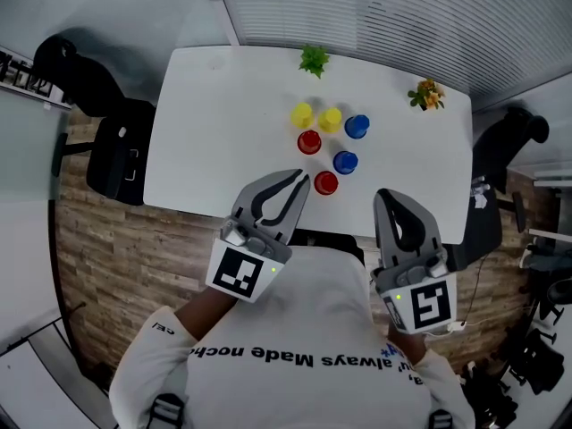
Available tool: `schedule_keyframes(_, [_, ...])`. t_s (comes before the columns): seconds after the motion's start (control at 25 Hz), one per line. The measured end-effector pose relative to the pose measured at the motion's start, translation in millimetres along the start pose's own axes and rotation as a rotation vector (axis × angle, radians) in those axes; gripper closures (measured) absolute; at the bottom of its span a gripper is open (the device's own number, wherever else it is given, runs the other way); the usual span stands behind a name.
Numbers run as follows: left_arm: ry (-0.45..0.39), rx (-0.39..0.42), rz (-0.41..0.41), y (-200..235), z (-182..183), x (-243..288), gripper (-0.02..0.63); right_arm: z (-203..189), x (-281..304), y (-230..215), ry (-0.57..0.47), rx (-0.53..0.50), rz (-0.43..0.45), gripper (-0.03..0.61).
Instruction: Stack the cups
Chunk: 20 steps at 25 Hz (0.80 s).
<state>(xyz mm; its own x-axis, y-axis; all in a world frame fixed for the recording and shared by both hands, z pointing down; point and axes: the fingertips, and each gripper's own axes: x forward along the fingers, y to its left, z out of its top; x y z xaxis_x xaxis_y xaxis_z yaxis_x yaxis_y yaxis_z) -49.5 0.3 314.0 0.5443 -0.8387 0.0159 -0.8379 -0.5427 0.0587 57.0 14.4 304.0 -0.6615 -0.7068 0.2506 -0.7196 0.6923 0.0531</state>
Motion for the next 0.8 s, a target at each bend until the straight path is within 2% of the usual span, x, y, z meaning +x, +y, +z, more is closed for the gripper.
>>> schedule_keyframes(0.4, [0.037,-0.006,0.011,15,-45,27,0.568,2,10,-19,-0.003,-0.009,-0.007,0.571])
schedule_keyframes(0.8, [0.147,-0.020,-0.007,34,-127,52,0.499,2,13,-25,0.000,-0.006,-0.039,0.571])
